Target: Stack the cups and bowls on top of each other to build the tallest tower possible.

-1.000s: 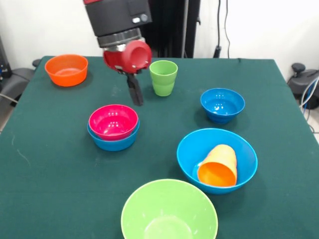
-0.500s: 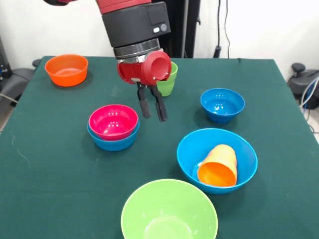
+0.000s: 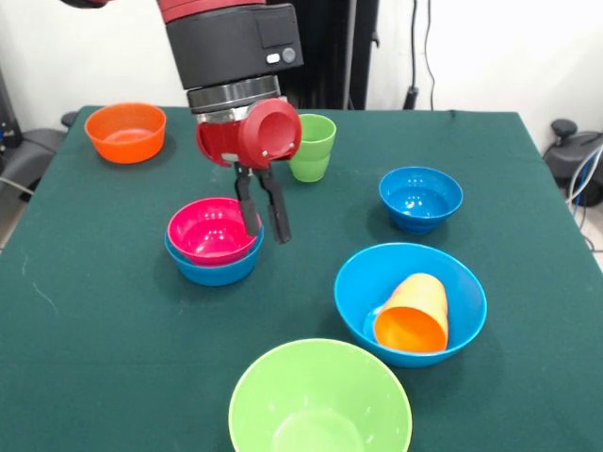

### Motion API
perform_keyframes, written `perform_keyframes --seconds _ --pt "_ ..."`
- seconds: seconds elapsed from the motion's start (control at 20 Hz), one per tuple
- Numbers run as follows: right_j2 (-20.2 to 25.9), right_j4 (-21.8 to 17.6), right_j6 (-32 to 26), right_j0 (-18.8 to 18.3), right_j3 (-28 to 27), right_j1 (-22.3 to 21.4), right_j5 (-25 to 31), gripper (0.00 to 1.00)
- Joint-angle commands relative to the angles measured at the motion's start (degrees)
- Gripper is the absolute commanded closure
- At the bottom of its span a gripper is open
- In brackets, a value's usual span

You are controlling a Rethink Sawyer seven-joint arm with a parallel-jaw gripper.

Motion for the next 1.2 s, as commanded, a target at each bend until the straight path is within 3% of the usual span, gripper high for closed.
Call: perform_keyframes --seconds 0.05,0.2,0.45,0.75,1.2 --pt "-2.12 0.92 1.37 4.69 -10.71 5.94 4.4 0.0" --pt "-0.67 3.47 2.82 6.7 -14.24 8.54 5.41 0.0" --pt "-0.88 6.33 6.11 10.1 -15.54 9.97 3.21 0.0" --pt "0.82 8.57 5.78 11.08 -15.55 11.36 2.47 0.0" --pt "4.45 9.93 6.45 10.27 -10.4 10.48 1.18 0.0"
